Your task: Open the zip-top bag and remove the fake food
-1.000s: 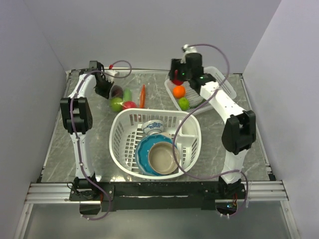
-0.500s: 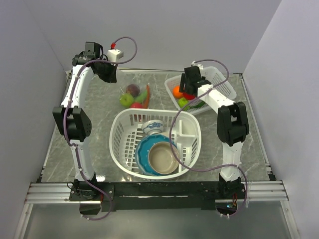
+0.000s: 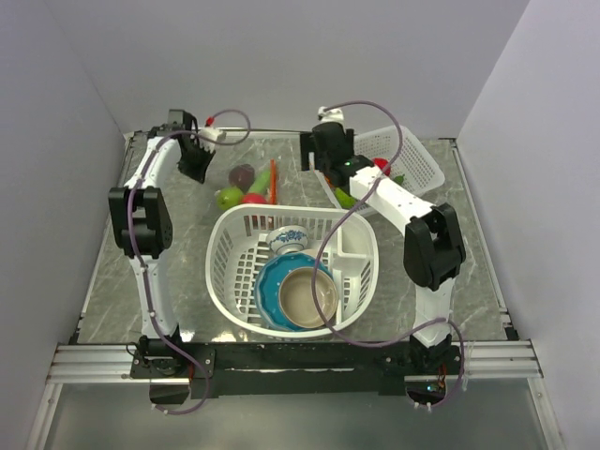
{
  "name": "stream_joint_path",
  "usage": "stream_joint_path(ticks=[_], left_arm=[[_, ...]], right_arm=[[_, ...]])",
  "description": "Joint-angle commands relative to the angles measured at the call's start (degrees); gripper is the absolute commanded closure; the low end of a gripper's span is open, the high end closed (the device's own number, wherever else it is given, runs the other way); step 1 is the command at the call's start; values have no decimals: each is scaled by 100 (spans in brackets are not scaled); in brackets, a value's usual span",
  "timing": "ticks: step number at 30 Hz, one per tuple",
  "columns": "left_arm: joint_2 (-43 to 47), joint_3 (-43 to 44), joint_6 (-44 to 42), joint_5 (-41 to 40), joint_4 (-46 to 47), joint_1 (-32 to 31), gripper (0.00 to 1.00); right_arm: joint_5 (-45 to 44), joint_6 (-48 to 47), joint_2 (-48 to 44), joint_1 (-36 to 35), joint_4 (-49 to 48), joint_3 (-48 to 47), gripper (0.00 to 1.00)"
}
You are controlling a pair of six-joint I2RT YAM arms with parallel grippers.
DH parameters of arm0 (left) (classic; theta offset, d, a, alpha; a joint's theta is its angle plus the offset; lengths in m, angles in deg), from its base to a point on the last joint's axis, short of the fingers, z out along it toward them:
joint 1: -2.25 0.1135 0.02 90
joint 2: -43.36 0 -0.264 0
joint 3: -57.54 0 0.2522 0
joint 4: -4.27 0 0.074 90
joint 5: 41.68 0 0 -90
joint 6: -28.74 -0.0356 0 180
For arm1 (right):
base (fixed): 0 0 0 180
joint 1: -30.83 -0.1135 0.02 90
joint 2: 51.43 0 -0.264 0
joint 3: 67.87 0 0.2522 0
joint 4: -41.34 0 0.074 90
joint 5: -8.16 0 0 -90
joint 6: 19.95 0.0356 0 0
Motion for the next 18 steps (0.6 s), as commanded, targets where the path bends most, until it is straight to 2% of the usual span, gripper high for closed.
stream_joint_path(ticks=[1,4,8,10,14,15,16,18], left_arm=[[-277,-374,-318,-1049,689,-19,99],[-382,-594,-397,-1323,1050,-115,99],[-383,-928,-494,-1640,1454,-309,99],[-383,-990,-512,-1719,1656,-396,99],[-426,-956,-477,-1738,1763,-502,99],[-453,-877,-390,-1615,1693,-503,99],[-488,-798,-328,-1553,1535,-503,91],[-523,-560,-240,-1361,1359,-476,92]], right_arm=[[507,-494,-329,-252,-632,199,0],[1332,-617,-5,-331,-518,76,0],[2124,-688,1074,-349,360,-1001,1],[2353,-784,1358,-357,703,-1276,5],[2573,-864,1824,-366,1117,-1830,23],[2600,-864,1833,-401,1204,-1857,25],[2626,-907,1842,-419,1205,-1858,26],[2635,-943,1807,-463,1161,-1752,26]])
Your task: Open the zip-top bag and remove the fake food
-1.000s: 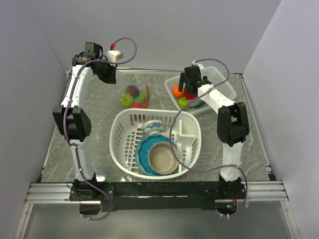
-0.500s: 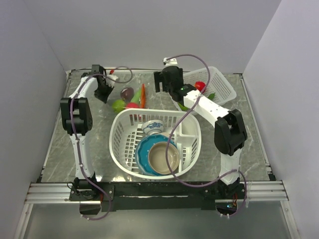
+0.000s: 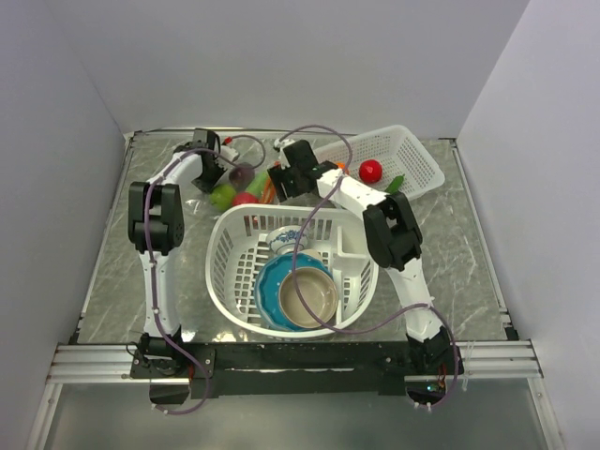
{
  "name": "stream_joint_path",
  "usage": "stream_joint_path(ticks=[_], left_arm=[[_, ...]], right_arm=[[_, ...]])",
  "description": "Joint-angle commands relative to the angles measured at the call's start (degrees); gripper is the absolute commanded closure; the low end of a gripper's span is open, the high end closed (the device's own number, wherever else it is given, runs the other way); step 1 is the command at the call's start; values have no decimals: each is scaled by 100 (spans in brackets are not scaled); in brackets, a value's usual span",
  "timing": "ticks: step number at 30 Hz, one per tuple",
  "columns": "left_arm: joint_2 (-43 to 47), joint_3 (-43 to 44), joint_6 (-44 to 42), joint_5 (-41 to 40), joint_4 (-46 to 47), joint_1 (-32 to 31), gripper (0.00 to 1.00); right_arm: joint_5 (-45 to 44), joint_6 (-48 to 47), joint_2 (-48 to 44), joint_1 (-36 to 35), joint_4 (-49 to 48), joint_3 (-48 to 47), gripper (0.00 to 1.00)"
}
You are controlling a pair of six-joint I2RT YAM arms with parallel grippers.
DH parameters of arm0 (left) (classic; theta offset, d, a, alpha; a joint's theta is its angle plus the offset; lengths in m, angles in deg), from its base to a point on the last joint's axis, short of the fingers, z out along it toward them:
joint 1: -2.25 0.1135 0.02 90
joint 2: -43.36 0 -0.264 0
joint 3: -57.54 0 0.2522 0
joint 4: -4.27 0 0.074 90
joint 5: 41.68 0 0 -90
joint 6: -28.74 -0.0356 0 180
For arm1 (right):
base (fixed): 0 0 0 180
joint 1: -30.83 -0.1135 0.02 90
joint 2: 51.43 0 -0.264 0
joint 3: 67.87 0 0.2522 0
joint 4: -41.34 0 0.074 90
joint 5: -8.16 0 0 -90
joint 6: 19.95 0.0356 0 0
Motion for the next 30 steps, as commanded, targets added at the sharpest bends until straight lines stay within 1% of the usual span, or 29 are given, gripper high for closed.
stream_joint_path(ticks=[1,5,8,12,20,22,24,27,29,30], left_arm=[[-42,393,191,420,-239,22,99],[11,367,183,490,-161,-13,99],[-112,525,279,560,-345,-65,99],[-157,499,332,631,-328,-127,99],[-271,657,446,851,-487,-171,99],[-271,596,420,842,-460,-189,99],[-288,535,437,755,-408,-206,99],[-341,420,481,640,-311,-206,99],[-359,455,621,710,-372,-198,97],[-385,568,683,815,-416,-197,93]], right_arm=[[287,-343,-210,-122,239,-264,26],[550,-362,8,-184,344,-465,26],[709,-327,228,-219,414,-676,25],[797,-327,571,-254,687,-1063,25],[920,-231,897,-272,731,-1423,21],[1086,-231,862,-280,670,-1380,21],[1236,-20,783,-280,451,-1257,20],[1386,33,546,-324,82,-793,20],[1535,50,405,-316,-103,-668,20],[1623,112,379,-324,-173,-590,20]])
